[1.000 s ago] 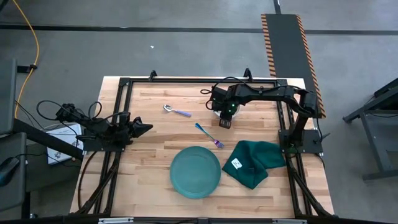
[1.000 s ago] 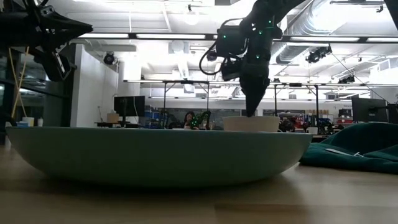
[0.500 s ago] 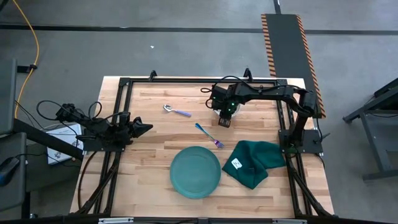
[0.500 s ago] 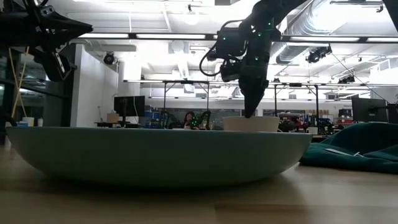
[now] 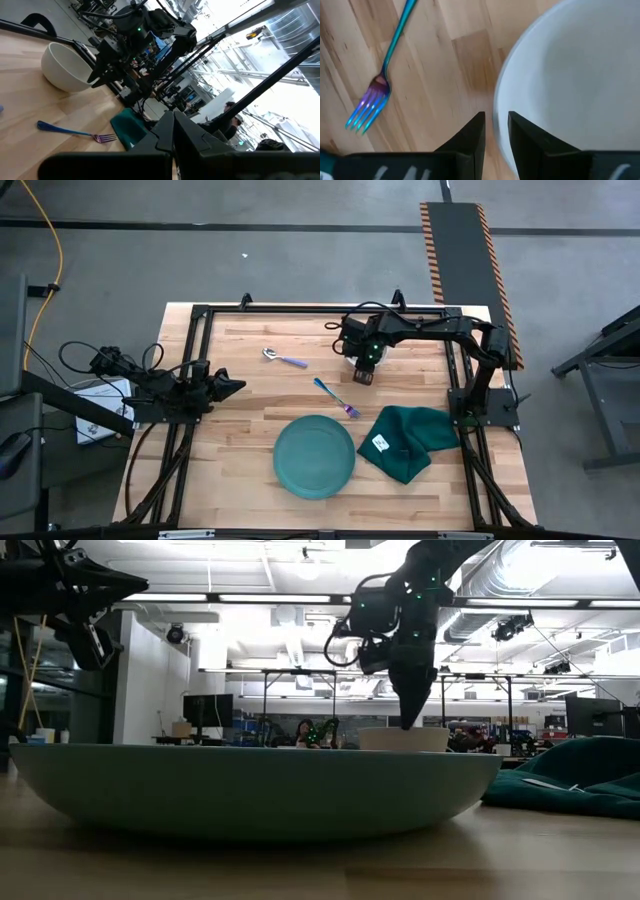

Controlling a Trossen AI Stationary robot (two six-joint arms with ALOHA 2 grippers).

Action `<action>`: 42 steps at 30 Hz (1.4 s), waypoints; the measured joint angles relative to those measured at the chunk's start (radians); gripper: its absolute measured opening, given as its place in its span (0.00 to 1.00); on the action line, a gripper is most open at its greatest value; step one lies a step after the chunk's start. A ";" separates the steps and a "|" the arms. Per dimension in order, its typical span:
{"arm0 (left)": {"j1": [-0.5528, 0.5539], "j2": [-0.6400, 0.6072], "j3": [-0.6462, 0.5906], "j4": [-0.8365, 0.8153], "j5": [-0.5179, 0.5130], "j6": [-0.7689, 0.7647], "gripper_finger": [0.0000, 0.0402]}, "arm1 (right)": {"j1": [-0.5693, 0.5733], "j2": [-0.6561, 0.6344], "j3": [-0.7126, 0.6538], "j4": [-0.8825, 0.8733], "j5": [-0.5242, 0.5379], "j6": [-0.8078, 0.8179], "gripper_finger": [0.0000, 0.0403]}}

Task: Set table place
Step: Stack the white bowl on the green plate

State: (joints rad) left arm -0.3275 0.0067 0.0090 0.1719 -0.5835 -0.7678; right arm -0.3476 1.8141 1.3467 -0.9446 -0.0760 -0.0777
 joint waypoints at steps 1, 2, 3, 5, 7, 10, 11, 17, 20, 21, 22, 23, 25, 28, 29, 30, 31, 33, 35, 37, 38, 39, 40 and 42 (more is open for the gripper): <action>0.000 0.000 0.000 0.000 0.000 0.000 0.00 | 0.000 0.000 0.000 -0.004 0.000 -0.005 0.19; 0.000 0.000 0.000 0.000 0.000 0.000 0.00 | 0.000 0.000 0.000 -0.006 0.004 -0.007 0.19; 0.000 0.000 0.000 0.000 0.000 0.000 0.00 | 0.000 0.000 0.000 -0.007 0.011 -0.008 0.19; 0.000 0.000 0.000 0.000 0.000 -0.001 0.00 | -0.002 0.000 0.000 -0.008 0.013 -0.009 0.19; 0.000 0.000 0.000 0.000 0.000 -0.001 0.00 | -0.002 0.000 0.000 -0.020 0.013 -0.011 0.19; 0.000 0.000 0.000 0.000 0.000 -0.001 0.00 | -0.002 0.000 0.000 -0.052 0.013 -0.029 0.19; 0.000 0.000 0.000 0.000 0.003 -0.001 0.00 | -0.002 0.000 0.000 -0.066 0.013 -0.036 0.19; 0.000 0.000 0.000 0.000 0.018 -0.003 0.00 | -0.002 0.000 0.000 -0.104 0.013 -0.080 0.19; 0.000 0.000 0.000 0.001 0.019 -0.003 0.00 | -0.002 0.000 0.000 -0.105 0.013 -0.089 0.19; 0.000 0.000 0.000 0.001 0.019 -0.003 0.00 | -0.002 0.000 0.000 -0.104 0.013 -0.096 0.19; 0.000 0.000 0.000 0.001 0.019 -0.003 0.00 | -0.002 0.000 0.000 -0.104 0.013 -0.102 0.19; 0.000 0.000 0.000 0.001 0.019 -0.003 0.00 | -0.002 0.000 0.000 -0.104 0.013 -0.107 0.19; 0.000 0.000 0.000 0.001 0.019 -0.003 0.00 | -0.002 0.000 0.000 -0.104 0.013 -0.107 0.18; 0.000 0.000 0.000 0.001 0.019 -0.002 0.00 | -0.002 0.000 0.000 -0.101 0.013 -0.107 0.14; 0.000 0.000 0.000 0.001 0.019 -0.002 0.00 | -0.002 0.000 0.000 -0.100 0.013 -0.107 0.12; 0.000 0.000 0.000 0.001 0.019 -0.001 0.00 | -0.002 0.000 0.000 -0.099 0.013 -0.107 0.10; 0.000 0.000 0.000 0.001 0.019 -0.001 0.00 | -0.002 -0.001 0.000 -0.098 0.013 -0.106 0.08; 0.000 0.000 0.000 0.001 0.019 -0.001 0.00 | -0.002 -0.001 0.000 -0.098 0.012 -0.106 0.05; 0.000 0.000 0.000 0.001 0.019 -0.001 0.00 | 0.001 -0.001 0.000 -0.101 0.008 -0.103 0.03; 0.000 0.000 0.000 0.001 0.019 0.001 0.00 | 0.001 -0.001 0.000 -0.110 -0.022 -0.104 0.01; 0.000 0.000 0.000 0.001 0.019 0.001 0.00 | 0.001 -0.001 0.000 -0.112 -0.040 -0.106 0.01; 0.000 0.000 0.000 0.001 0.019 0.001 0.00 | 0.001 -0.001 0.000 -0.113 -0.053 -0.106 0.01; 0.000 0.000 0.000 0.001 0.019 0.001 0.00 | 0.001 -0.001 0.000 -0.119 -0.057 -0.106 0.01; 0.000 0.000 0.000 0.001 0.019 0.002 0.00 | 0.001 -0.002 0.000 -0.126 -0.061 -0.106 0.02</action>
State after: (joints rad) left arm -0.3275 0.0067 0.0090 0.1726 -0.5648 -0.7662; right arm -0.3462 1.8126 1.3464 -1.0709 -0.1366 -0.1840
